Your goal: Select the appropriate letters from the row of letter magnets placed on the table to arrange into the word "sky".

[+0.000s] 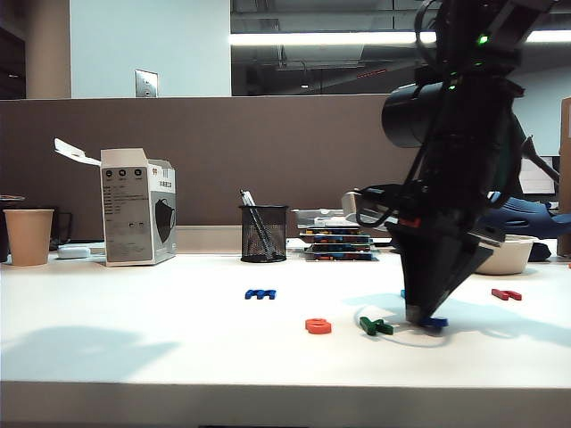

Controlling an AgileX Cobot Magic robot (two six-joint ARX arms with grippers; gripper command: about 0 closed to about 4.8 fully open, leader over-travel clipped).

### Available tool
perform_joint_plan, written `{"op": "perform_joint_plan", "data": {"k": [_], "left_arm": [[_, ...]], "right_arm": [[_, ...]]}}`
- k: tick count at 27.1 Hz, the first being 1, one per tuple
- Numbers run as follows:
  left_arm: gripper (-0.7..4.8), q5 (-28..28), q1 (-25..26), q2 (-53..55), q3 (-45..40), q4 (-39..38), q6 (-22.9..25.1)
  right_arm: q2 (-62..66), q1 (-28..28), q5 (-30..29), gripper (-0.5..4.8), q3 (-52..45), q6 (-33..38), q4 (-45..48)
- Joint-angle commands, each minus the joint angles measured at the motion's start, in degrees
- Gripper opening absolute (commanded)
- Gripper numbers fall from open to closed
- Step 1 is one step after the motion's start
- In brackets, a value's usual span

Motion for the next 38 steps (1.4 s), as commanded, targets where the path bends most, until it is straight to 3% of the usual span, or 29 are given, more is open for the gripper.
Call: {"op": "perform_joint_plan", "data": {"k": [1, 8, 12, 21, 33, 38], "left_arm": [[-0.05, -0.35, 0.02, -0.15, 0.13, 0.33, -0.11], [-0.05, -0.33, 0.02, -0.13, 0.13, 0.33, -0.11], [-0.05, -0.33, 0.02, -0.13, 0.13, 0.33, -0.11], [-0.05, -0.31, 0.02, -0.13, 0.13, 0.33, -0.11], [-0.05, -0.31, 0.02, -0.13, 0.13, 0.33, -0.11], [-0.05, -0.31, 0.02, -0.13, 0.13, 0.33, -0.11]], "right_arm": [[0.66, 0.07, 1.6, -0.03, -1.25, 0.07, -0.57], [0.66, 0.09, 1.57, 0.01, -1.25, 0.11, 0.83], [0.63, 0.09, 1.55, 0.6, -1.22, 0.11, 1.11], [-0.85, 0.07, 1.4, 0.63, -0.02, 0.11, 1.62], [-3.37, 0.07, 1.31, 0.62, 9.79, -0.48, -1.86], [-8.46, -1.2, 6.19, 0.4, 12.85, -0.79, -0.46]]}}
